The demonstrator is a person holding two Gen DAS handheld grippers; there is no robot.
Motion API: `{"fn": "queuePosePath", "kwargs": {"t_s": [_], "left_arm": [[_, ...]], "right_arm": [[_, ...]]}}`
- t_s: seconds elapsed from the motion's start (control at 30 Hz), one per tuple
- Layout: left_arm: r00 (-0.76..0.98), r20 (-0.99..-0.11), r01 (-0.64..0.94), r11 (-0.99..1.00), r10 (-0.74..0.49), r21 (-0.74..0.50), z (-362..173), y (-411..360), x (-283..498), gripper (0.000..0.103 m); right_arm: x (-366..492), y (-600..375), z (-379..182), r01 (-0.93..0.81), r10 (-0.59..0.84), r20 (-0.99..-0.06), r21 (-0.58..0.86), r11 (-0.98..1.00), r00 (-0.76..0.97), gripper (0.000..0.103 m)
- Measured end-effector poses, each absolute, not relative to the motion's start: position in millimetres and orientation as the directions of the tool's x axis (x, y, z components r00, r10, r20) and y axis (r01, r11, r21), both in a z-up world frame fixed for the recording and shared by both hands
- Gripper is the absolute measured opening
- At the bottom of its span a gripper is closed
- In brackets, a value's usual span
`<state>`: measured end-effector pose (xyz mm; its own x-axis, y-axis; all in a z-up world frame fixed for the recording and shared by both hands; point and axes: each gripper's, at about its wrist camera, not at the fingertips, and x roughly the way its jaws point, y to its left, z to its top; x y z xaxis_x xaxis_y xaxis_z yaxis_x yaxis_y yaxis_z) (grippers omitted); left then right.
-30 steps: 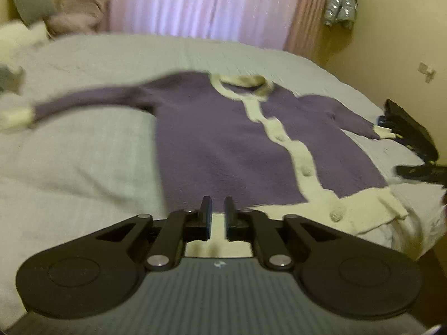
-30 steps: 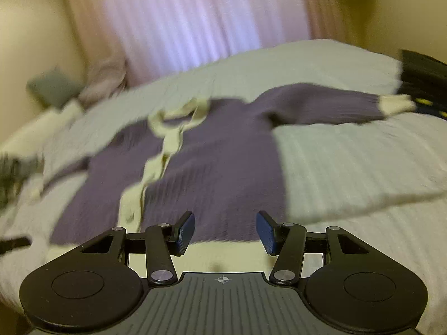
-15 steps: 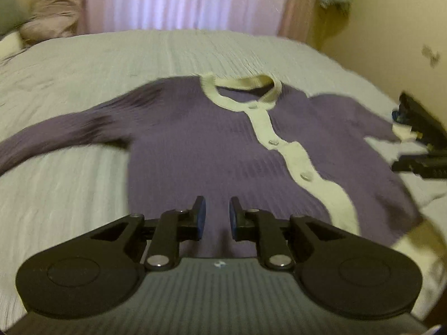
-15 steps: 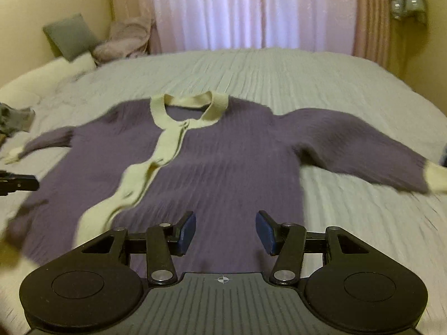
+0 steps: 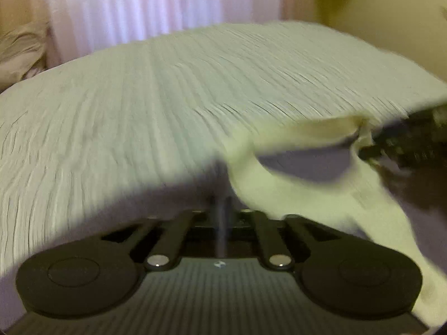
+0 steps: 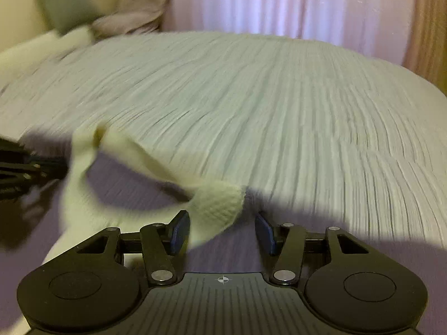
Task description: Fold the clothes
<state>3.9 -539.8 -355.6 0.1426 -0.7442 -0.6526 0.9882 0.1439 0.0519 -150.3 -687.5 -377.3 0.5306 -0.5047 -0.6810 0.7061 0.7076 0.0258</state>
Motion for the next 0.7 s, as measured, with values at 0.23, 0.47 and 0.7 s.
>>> {"fn": "queuePosePath", "kwargs": {"t_s": [0.23, 0.47, 0.7], "left_arm": [[0.23, -0.645, 0.95, 0.312, -0.729, -0.014, -344, -544, 68, 0.008], [0.13, -0.538, 0.95, 0.26, -0.833, -0.173, -312, -418, 50, 0.011], [0.104, -0.538, 0.898, 0.311, -0.837, -0.311, -297, -297, 26, 0.012]], "right_arm": [[-180, -737, -370, 0.732, -0.475, -0.645, 0.2, 0.651, 0.599, 0.053], [-333, -685, -324, 0.846, -0.633, -0.567, 0.28, 0.454, 0.527, 0.053], [-531, -612, -320, 0.837, -0.731, -0.556, 0.546, 0.037, 0.395, 0.053]]}}
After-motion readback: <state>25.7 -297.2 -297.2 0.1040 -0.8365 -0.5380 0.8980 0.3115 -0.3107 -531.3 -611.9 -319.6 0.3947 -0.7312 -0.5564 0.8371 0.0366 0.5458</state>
